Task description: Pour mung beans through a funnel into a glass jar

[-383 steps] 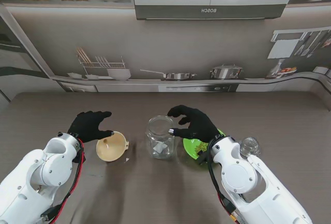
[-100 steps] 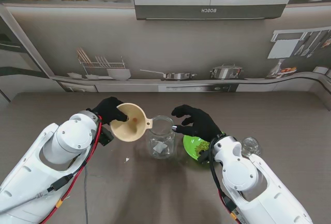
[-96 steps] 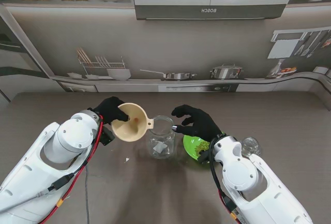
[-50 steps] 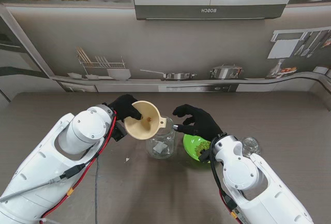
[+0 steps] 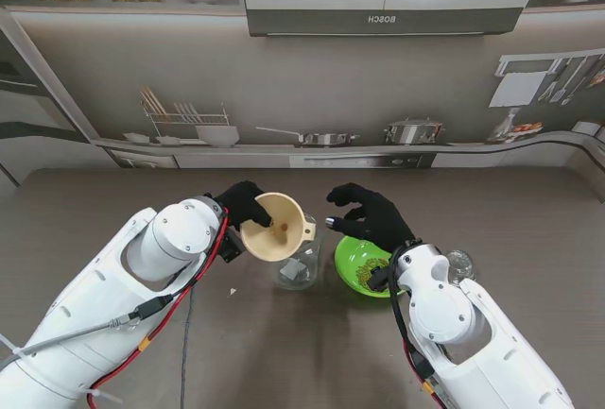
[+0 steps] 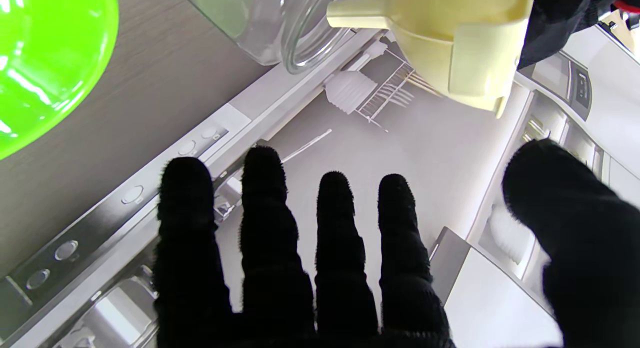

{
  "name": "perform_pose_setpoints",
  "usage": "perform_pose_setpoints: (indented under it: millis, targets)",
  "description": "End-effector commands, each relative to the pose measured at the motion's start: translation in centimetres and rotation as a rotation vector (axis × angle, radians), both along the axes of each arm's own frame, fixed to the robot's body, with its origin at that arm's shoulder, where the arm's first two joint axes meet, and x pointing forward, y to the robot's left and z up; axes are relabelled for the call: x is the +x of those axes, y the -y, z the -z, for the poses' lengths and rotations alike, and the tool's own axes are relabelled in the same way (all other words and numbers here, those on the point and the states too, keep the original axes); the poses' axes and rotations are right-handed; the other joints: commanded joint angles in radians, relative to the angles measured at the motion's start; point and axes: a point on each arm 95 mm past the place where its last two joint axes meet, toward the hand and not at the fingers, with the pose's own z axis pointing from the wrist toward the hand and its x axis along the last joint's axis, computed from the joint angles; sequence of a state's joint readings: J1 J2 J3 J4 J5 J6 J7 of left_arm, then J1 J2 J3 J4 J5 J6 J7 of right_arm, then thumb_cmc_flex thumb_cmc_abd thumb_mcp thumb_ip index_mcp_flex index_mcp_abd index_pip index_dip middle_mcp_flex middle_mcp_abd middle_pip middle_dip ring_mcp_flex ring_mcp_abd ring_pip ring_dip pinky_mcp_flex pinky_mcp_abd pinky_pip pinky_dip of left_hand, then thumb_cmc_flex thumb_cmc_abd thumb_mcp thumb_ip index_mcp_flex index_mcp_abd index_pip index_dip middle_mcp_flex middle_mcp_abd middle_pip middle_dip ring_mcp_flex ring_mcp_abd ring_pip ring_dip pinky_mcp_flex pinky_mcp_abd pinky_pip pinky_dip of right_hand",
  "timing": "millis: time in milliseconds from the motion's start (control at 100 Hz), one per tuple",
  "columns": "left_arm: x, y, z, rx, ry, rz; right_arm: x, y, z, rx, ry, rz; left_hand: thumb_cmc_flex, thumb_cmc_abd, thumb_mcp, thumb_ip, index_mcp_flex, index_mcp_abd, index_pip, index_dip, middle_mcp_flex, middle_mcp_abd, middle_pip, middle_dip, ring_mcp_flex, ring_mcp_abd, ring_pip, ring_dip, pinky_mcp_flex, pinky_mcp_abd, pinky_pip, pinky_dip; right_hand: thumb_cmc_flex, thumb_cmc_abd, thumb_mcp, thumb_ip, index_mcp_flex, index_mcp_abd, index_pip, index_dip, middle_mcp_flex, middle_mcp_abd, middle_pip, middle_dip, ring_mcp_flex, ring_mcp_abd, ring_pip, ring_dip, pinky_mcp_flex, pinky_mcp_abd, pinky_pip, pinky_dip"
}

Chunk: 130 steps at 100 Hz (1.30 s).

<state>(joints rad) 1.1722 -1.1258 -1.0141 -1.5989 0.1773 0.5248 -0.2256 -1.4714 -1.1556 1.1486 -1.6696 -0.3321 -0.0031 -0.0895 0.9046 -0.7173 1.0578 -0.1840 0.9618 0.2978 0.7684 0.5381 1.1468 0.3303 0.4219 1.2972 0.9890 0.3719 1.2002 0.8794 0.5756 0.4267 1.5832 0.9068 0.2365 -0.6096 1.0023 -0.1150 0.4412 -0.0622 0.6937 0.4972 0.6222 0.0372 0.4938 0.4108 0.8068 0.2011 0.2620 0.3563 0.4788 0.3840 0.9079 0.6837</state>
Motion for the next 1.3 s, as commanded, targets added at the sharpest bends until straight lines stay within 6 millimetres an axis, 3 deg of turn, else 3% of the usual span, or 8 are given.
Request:
perform_pose_setpoints:
  millis: [0, 310, 760, 940, 980, 1030, 1160, 1290]
  targets:
    - [0.2, 0.7, 0.1, -0.018, -0.009, 0.021, -0.2, -0.2, 0.1, 0.005, -0.01, -0.006, 0.051, 0.002, 0.077, -0.007, 0.095, -0.029, 0.128, 0.024, -0.014, 0.058, -0.014, 0.002, -0.006, 0.04, 0.006, 0.012, -0.013, -0.007, -0.014, 0.012, -0.004, 0.013, 0.005, 0.033, -0.003, 0.007, 0.02, -0.011, 0.007, 0.011, 0.013, 0.005, 0.014, 0.0, 0.012, 0.009, -0.006, -0.019, 0.004, 0.003]
    - [1.0, 1.1, 0.7, 0.001, -0.002, 0.04, -0.1, -0.1, 0.1, 0.011, -0.01, 0.002, 0.048, 0.032, 0.027, -0.008, 0.082, -0.037, 0.092, -0.013, -0.034, 0.057, -0.059, -0.036, -0.049, 0.062, -0.06, -0.003, -0.06, -0.001, -0.064, 0.004, -0.005, 0.017, 0.005, 0.034, -0.002, 0.01, 0.023, -0.013, 0.008, 0.011, 0.014, 0.004, 0.013, 0.0, 0.013, 0.009, -0.008, -0.02, 0.005, 0.002]
    - [1.3, 1.0, 1.0, 0.055, 0.012, 0.063, -0.1, 0.0, 0.1, 0.017, -0.013, 0.007, -0.046, 0.082, -0.091, 0.037, -0.032, -0.036, -0.065, 0.019, -0.154, 0.054, -0.019, -0.144, -0.154, 0.07, -0.176, -0.01, -0.179, -0.022, -0.16, -0.012, -0.002, 0.016, 0.008, 0.034, 0.0, 0.014, 0.025, -0.015, 0.009, 0.012, 0.014, 0.003, 0.015, 0.002, 0.014, 0.01, -0.011, -0.021, 0.004, 0.001]
    - [1.4, 0.9, 1.1, 0.076, 0.026, 0.08, -0.1, 0.0, 0.1, 0.018, -0.014, 0.008, -0.067, 0.091, -0.162, 0.041, -0.05, -0.04, -0.12, 0.031, -0.181, 0.049, 0.003, -0.249, -0.166, 0.066, -0.193, -0.01, -0.195, -0.025, -0.174, -0.017, -0.001, 0.014, 0.01, 0.033, 0.0, 0.013, 0.027, -0.015, 0.009, 0.012, 0.015, 0.003, 0.016, 0.001, 0.014, 0.01, -0.012, -0.02, 0.004, 0.001]
    - [1.5, 0.8, 1.1, 0.082, 0.033, 0.082, -0.1, 0.0, 0.1, 0.018, -0.014, 0.008, -0.076, 0.101, -0.198, 0.044, -0.052, -0.044, -0.13, 0.037, -0.186, 0.048, 0.017, -0.352, -0.169, 0.067, -0.196, -0.009, -0.197, -0.026, -0.175, -0.017, -0.002, 0.015, 0.01, 0.033, 0.0, 0.014, 0.027, -0.016, 0.009, 0.012, 0.015, 0.003, 0.015, 0.002, 0.013, 0.01, -0.013, -0.019, 0.004, 0.001]
    - [1.5, 0.8, 1.2, 0.094, 0.044, 0.087, -0.1, 0.0, 0.1, 0.019, -0.015, 0.009, -0.104, 0.123, -0.244, 0.042, -0.053, -0.046, -0.148, 0.032, -0.19, 0.048, 0.03, -0.378, -0.161, 0.064, -0.179, -0.003, -0.188, -0.027, -0.165, -0.012, -0.001, 0.014, 0.01, 0.033, 0.0, 0.014, 0.027, -0.016, 0.01, 0.012, 0.015, 0.003, 0.016, 0.002, 0.014, 0.01, -0.014, -0.019, 0.003, 0.0]
    - [1.6, 0.7, 1.3, 0.114, 0.057, 0.1, -0.1, 0.1, 0.1, 0.021, -0.015, 0.01, -0.199, 0.204, -0.328, 0.07, -0.027, -0.043, -0.282, 0.076, -0.193, 0.045, 0.045, -0.384, -0.164, 0.062, -0.164, -0.003, -0.186, -0.03, -0.162, 0.0, -0.001, 0.015, 0.011, 0.033, 0.0, 0.014, 0.027, -0.016, 0.01, 0.013, 0.015, 0.003, 0.015, 0.003, 0.014, 0.01, -0.014, -0.019, 0.003, 0.0]
    - [1.6, 0.5, 1.4, 0.128, 0.069, 0.106, 0.0, 0.1, 0.1, 0.023, -0.015, 0.012, -0.247, 0.24, -0.337, 0.1, -0.035, -0.04, -0.357, 0.053, -0.203, 0.04, 0.043, -0.385, -0.18, 0.058, -0.176, -0.007, -0.204, -0.035, -0.173, 0.0, 0.0, 0.014, 0.011, 0.033, 0.0, 0.015, 0.027, -0.017, 0.013, 0.014, 0.015, 0.003, 0.017, 0.003, 0.015, 0.01, -0.014, -0.019, 0.004, 0.0]
